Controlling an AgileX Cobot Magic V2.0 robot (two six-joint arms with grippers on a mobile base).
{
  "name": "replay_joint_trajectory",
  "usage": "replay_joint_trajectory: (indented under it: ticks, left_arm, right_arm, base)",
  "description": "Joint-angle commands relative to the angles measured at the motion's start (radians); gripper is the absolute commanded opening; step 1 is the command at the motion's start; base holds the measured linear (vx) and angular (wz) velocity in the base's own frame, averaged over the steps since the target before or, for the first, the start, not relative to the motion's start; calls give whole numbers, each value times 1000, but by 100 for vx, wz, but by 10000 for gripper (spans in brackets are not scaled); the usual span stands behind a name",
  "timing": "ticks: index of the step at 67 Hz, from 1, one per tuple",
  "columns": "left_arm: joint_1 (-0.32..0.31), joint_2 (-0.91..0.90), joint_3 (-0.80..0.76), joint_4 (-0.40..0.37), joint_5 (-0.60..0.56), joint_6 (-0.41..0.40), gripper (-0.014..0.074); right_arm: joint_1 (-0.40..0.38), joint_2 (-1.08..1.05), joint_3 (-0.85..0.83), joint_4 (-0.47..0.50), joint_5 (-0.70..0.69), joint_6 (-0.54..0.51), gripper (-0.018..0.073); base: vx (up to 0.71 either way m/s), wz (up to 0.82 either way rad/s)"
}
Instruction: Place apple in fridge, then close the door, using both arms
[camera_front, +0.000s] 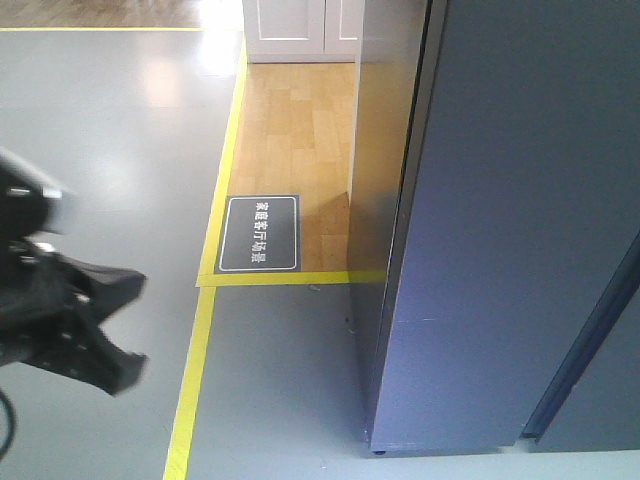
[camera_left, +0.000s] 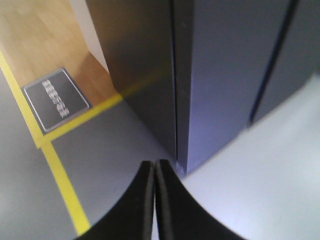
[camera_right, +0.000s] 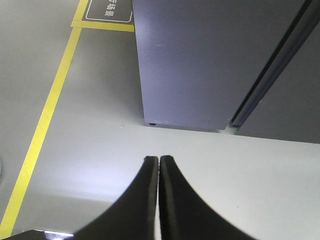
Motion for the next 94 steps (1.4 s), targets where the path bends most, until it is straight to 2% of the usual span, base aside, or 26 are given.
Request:
replay_joint_trajectory:
  ticks: [1,9,20,30,47,55,58,68,94]
  left_arm:
    - [91,-82,61,-119,-206,50,-6]
    - [206,-191,202,-228,-350,107,-6]
    - [303,-377,397,-219,-502,121,-6]
    - [383,-549,544,-165,-530,117,-6]
    - [493,-792,717,-158,-531,98,-6]
    - [526,-887,782,-116,-535,2,-6]
    - [536,-922,778,-93,-473,-22,-6]
    - [543,-968,778,-20,-442,-21,-6]
    - [543,-970,778,-21,-437,-21,-6]
  right_arm:
    - [4,11,-24,-1,-55,0,-3]
    - [4,11,-24,-2,-57,0,-3]
    - [4,11,-24,-2,-57,0,-3]
    - [4,11,-24,-1,-57,0,-3]
    - [4,11,-24,-1,-57,0,-3]
    - [4,11,-24,-1,-57,0,-3]
    - [4,11,-24,-1,-56,0,-3]
    - [4,11,-24,-1,-55,0,-3]
    - [4,11,-24,-1,-55,0,-3]
  base:
    - [0,0]
    - [0,0]
    - [0,0]
    - [0,0]
    - [0,0]
    - [0,0]
    - [0,0]
    - [0,0]
    - [0,0]
